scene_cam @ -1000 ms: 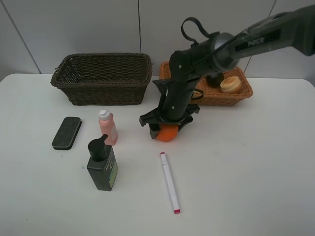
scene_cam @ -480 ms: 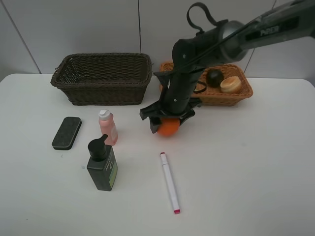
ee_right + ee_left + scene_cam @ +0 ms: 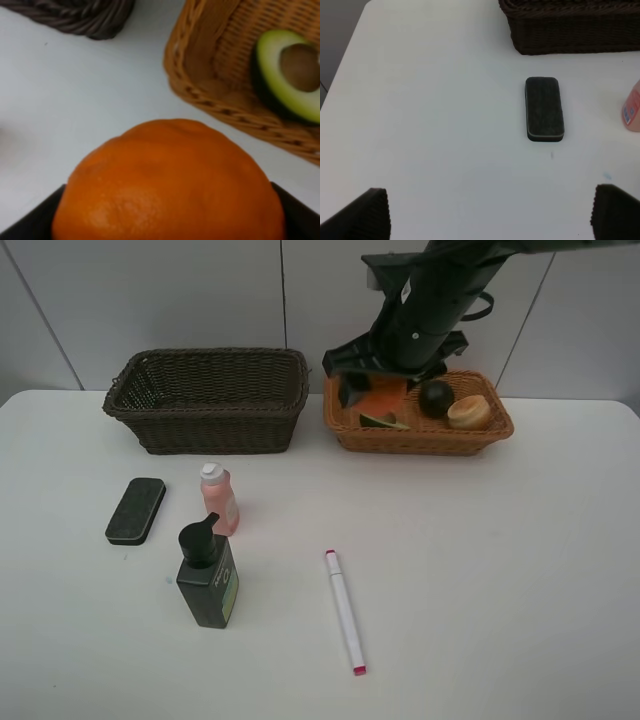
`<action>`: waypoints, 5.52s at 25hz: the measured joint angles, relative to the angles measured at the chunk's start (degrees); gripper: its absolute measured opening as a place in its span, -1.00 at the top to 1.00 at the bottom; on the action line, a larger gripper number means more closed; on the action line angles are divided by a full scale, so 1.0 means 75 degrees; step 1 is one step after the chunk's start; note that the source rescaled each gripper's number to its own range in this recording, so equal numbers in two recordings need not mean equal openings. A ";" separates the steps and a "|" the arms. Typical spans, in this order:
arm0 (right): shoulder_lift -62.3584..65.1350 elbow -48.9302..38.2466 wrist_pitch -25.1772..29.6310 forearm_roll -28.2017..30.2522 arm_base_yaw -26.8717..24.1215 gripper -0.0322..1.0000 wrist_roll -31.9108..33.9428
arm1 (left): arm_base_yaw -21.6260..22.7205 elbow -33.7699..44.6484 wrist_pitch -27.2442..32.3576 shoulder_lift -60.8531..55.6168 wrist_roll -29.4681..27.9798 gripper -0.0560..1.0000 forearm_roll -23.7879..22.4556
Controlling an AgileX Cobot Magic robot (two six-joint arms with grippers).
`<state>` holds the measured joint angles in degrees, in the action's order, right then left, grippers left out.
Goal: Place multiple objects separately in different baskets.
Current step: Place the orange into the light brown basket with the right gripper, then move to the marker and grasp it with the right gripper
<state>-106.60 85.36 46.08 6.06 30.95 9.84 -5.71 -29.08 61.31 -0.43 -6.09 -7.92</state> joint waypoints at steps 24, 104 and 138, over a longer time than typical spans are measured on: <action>-0.2180 0.1535 -0.1773 0.0755 -0.1527 -0.70 0.0000 | 0.0000 0.0000 -0.0002 0.0000 0.0000 -0.99 0.0000; 0.0116 -0.3425 -0.0736 -0.1333 0.2246 -0.97 0.2374 | 0.0000 0.0000 -0.0002 0.0000 0.0000 -0.99 0.0000; -0.0750 -0.3690 -0.1565 -0.1307 0.2606 -0.82 0.2405 | 0.0000 0.0000 -0.0002 0.0000 0.0000 -0.99 0.0000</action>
<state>-112.22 57.69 34.34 -3.74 50.49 27.88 -5.71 -29.08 61.29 -0.43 -6.09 -7.92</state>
